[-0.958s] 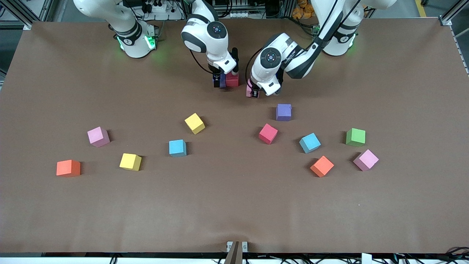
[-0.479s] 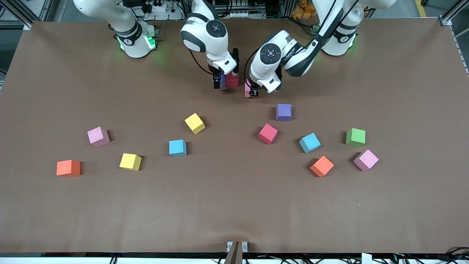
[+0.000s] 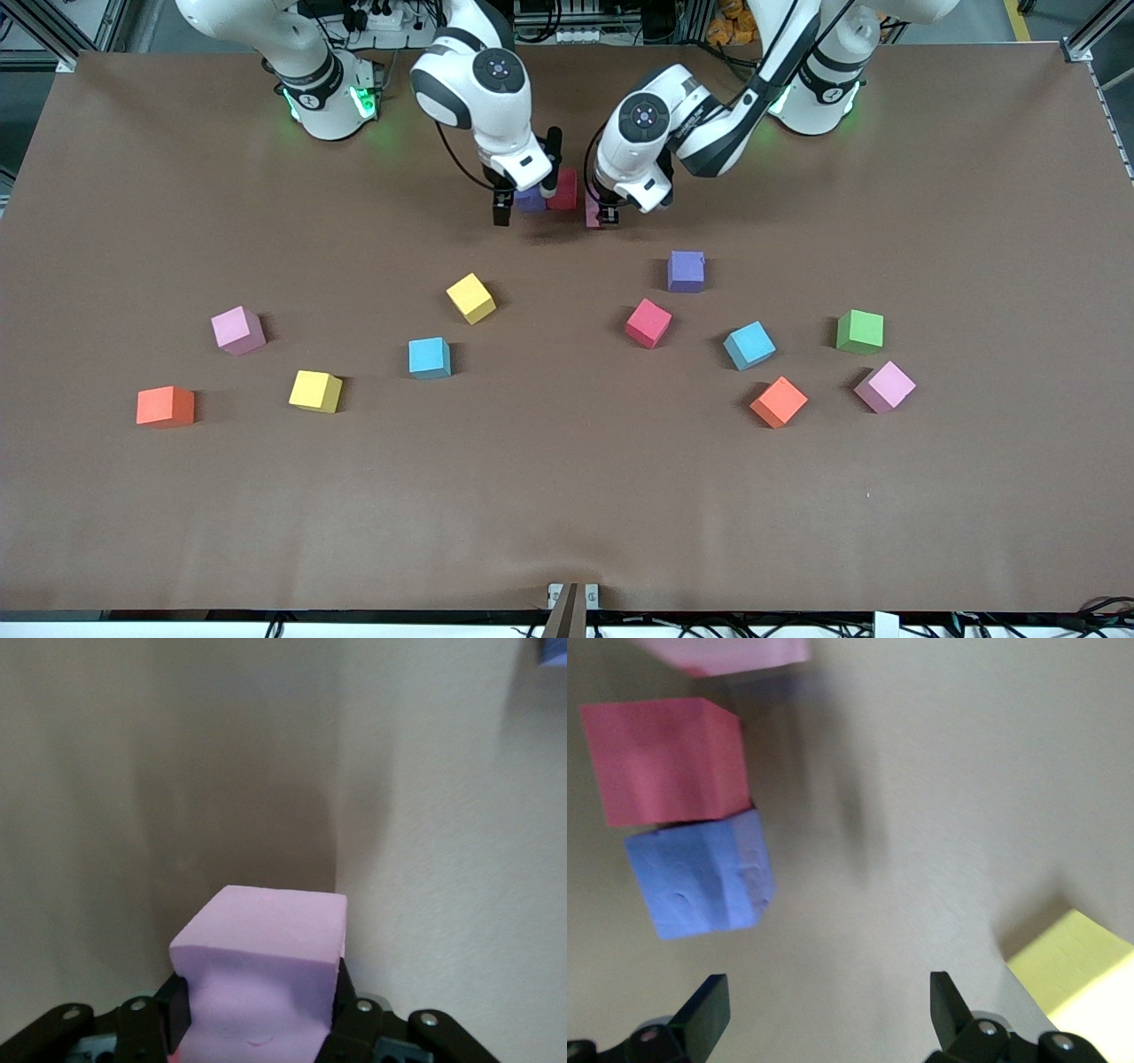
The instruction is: Form number 2 with 11 blocks
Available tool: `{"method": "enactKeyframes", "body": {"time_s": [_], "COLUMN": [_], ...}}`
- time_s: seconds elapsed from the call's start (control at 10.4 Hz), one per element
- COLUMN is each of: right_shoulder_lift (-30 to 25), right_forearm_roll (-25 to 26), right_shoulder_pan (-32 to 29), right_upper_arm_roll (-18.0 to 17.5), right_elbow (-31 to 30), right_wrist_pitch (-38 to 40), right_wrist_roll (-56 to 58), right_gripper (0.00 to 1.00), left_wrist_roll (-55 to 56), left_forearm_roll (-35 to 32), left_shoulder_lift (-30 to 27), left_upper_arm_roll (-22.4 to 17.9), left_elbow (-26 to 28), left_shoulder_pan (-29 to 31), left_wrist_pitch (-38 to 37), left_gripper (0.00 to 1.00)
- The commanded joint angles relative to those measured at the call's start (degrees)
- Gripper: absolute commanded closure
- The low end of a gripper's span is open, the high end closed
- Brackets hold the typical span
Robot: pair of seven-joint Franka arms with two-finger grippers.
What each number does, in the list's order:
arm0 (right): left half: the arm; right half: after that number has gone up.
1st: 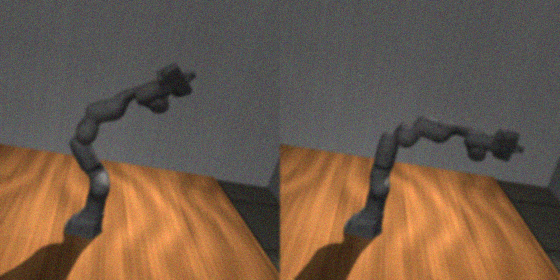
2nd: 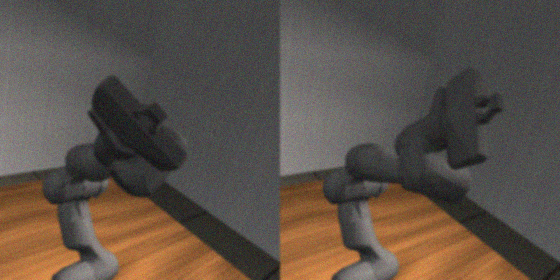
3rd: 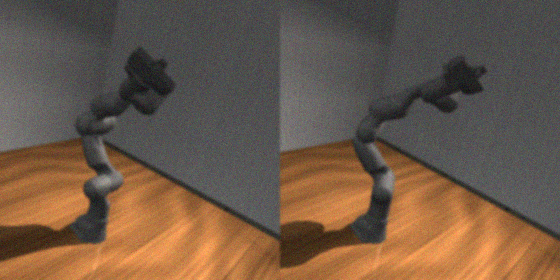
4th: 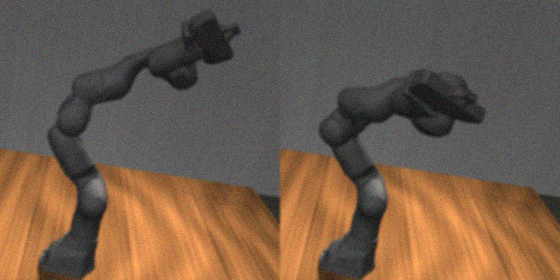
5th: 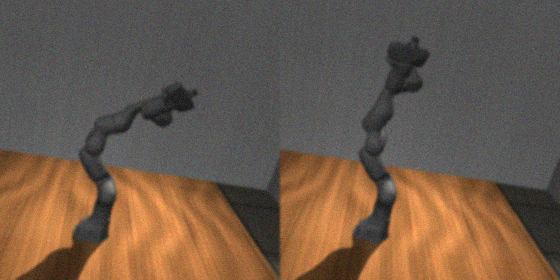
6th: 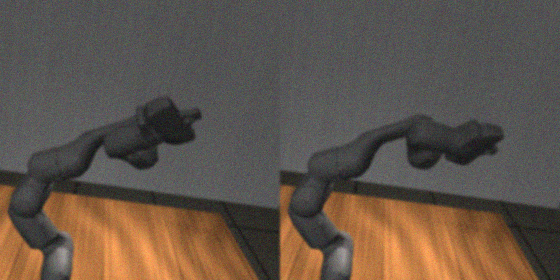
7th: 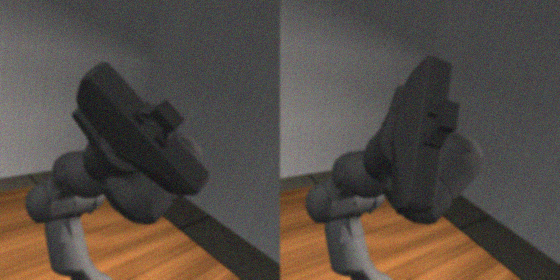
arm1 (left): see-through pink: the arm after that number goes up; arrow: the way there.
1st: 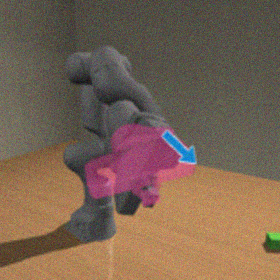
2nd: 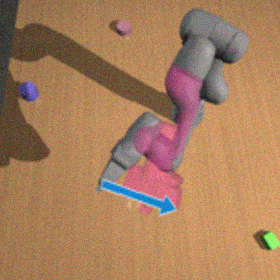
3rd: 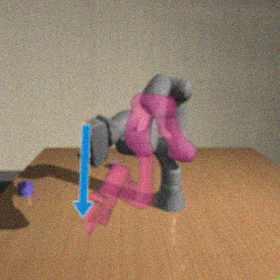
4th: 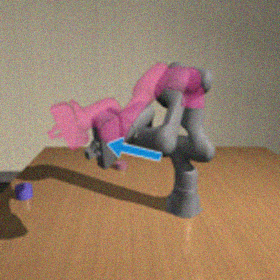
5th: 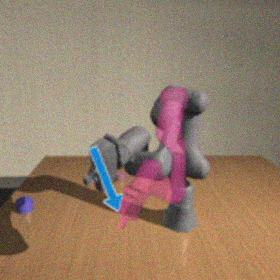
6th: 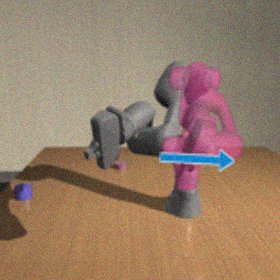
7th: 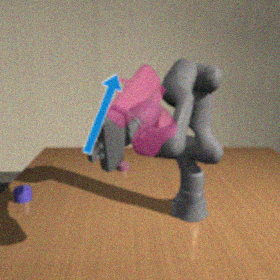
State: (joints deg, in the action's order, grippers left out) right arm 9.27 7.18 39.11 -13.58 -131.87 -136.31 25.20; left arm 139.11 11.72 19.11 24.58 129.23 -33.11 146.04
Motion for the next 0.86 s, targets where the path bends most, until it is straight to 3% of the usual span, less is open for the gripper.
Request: {"method": "enactKeyframes", "body": {"time_s": [0.0, 0.19, 0.38, 0.77], "right_shoulder_lift": [-1.71, -0.83, 2.49, 12.07], "right_forearm_roll": [1.08, 0.65, -0.41, -1.03], "right_shoulder_pan": [-2.89, -4.21, -5.09, -4.84], "right_upper_arm_roll": [2.14, 8.18, 11.72, 11.83], "right_elbow": [0.29, 2.65, 7.48, 16.36], "right_wrist_pitch": [0.87, 0.61, 0.52, 0.17], "right_wrist_roll": [-1.21, -1.47, -3.91, -21.56], "right_gripper": [0.0, 0.0, 0.0, 0.0], "left_wrist_roll": [3.09, 3.8, 3.8, 3.8], "left_forearm_roll": [1.38, 1.2, 0.85, 0.76], "left_shoulder_lift": [-1.35, -1.79, -1.71, -1.7], "left_upper_arm_roll": [0.03, 0.03, 0.03, 0.03], "left_elbow": [1.55, 2.95, 4.62, 5.68], "left_shoulder_pan": [-2.48, -3.72, -3.81, -3.9], "left_wrist_pitch": [1.17, 1.53, 3.79, 6.27], "left_gripper": [0.73, 0.73, 0.73, 0.72]}}
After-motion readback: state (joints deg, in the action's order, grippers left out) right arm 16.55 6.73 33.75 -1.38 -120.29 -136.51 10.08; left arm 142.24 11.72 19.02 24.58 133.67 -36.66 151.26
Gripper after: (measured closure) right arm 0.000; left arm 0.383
